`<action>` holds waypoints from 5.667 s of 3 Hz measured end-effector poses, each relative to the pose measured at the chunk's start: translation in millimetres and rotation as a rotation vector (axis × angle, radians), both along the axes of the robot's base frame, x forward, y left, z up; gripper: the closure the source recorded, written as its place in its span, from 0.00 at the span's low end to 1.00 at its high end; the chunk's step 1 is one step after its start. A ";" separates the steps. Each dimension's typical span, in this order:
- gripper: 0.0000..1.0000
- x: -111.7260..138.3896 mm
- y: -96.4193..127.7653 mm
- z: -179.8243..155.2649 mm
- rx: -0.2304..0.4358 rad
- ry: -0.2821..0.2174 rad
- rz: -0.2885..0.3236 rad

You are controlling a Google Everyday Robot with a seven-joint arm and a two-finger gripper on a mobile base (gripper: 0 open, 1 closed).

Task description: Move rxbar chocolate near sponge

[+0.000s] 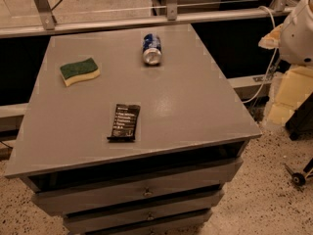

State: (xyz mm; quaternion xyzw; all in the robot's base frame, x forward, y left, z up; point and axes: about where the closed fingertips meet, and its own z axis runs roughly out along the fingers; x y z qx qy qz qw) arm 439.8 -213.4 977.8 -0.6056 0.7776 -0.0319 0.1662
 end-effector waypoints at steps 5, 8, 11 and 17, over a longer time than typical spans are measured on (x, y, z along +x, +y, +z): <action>0.00 80.0 231.7 -131.6 0.511 0.027 0.175; 0.49 71.1 255.9 -152.9 0.541 0.070 0.162; 1.00 79.3 181.3 -95.0 0.537 -0.052 0.022; 0.00 95.2 215.7 -119.0 0.720 -0.083 -0.165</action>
Offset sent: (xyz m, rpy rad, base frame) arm 0.0807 0.1562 -0.0793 0.4294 0.0308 0.1281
